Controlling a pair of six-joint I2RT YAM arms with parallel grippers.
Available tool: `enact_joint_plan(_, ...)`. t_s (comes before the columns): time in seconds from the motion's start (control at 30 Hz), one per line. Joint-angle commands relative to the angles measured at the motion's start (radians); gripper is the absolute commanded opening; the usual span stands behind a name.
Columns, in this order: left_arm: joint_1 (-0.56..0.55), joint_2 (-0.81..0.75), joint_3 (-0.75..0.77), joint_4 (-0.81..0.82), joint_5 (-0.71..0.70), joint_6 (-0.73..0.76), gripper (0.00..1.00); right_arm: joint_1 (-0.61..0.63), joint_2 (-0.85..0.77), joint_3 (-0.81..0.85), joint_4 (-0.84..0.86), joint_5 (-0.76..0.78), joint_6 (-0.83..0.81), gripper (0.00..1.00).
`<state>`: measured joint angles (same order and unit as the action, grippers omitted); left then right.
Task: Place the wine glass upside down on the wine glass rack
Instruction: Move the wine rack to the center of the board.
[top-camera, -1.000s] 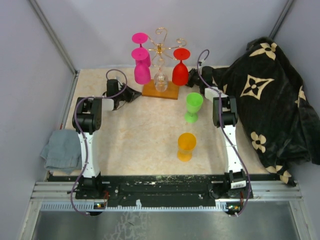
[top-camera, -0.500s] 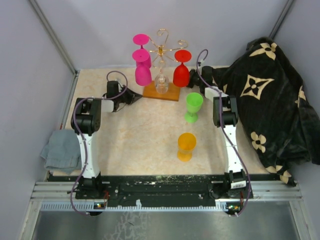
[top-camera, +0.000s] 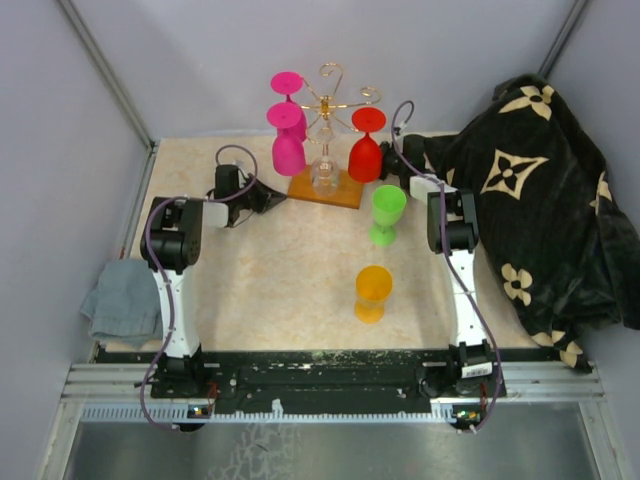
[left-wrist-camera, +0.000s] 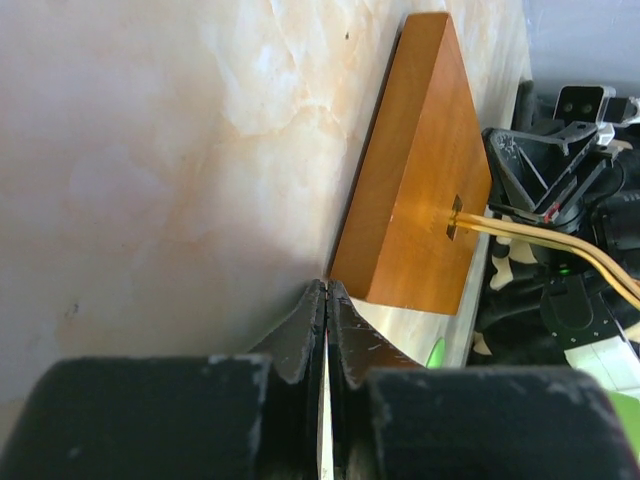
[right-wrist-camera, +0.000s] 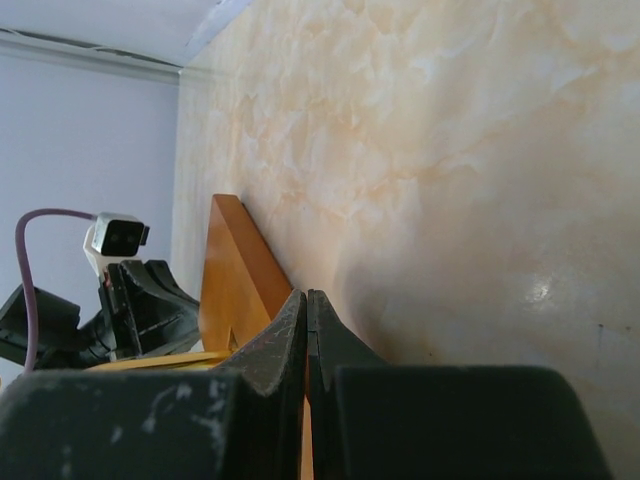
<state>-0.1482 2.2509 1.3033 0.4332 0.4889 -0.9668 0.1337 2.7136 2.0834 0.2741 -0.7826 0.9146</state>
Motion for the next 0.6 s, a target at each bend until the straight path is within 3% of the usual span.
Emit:
enact_joint_plan(0.0, -0.028, -0.045, -0.029, -0.004, 0.042, 0.015, 0.05, 0.060, -0.043, -0.060, -0.059, -0.076, -0.009, 0.00)
enact_joint_plan(0.57, -0.028, -0.077, -0.070, -0.001, 0.041, 0.019, 0.04, 0.069, -0.088, -0.161, -0.004, -0.093, 0.000, 0.00)
